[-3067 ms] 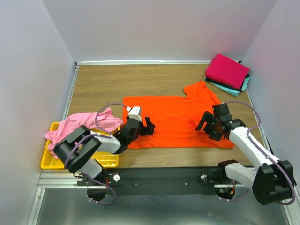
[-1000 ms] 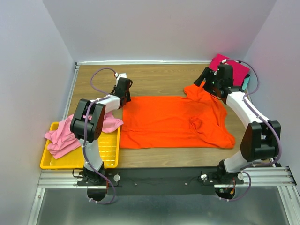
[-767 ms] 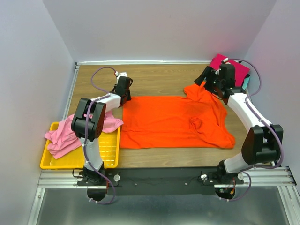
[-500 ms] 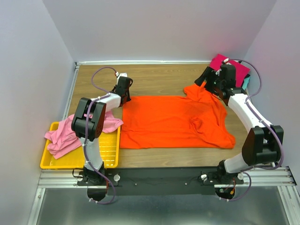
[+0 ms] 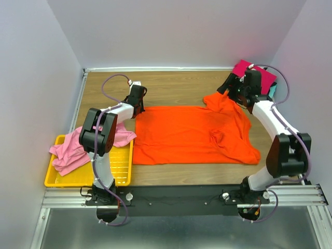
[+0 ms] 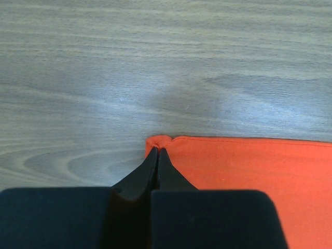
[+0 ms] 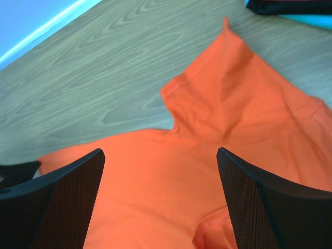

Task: Fold and stack the t-shirts
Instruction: Fold the tshirt

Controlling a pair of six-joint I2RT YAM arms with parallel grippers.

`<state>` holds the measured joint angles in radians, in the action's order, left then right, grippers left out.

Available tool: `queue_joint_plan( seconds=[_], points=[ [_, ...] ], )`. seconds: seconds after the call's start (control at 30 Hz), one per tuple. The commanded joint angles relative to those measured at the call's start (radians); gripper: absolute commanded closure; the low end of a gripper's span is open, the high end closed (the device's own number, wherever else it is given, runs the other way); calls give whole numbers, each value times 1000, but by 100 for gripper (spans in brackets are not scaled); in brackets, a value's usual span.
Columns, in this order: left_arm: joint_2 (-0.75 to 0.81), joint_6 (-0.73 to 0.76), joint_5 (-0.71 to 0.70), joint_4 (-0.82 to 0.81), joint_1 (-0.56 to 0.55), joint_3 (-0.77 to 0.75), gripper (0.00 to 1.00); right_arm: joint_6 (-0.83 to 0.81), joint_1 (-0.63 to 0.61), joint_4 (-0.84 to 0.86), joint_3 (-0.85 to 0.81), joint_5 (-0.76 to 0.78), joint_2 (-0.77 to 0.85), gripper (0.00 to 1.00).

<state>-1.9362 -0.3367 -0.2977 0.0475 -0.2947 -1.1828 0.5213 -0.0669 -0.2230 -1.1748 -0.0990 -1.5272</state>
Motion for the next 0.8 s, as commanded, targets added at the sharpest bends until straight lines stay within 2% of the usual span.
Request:
queue_joint_plan(
  seconds=[0.0,0.1,0.23,0.47,0.77],
  points=[
    [-12,18,20,3,6,-17,100,-35,36,14,-80,41,-105,5],
    [-12,21,31,0,6,-15,100,-66,50,14,-153,158,-233,9],
    [-12,28,43,-8,6,-15,100,-86,62,5,-268,205,-352,15],
    [-9,33,54,-15,6,-8,100,-125,105,-6,-425,156,-559,26],
    [-9,33,55,-15,6,-8,100,-170,113,-6,-531,21,-657,31]
  ],
)
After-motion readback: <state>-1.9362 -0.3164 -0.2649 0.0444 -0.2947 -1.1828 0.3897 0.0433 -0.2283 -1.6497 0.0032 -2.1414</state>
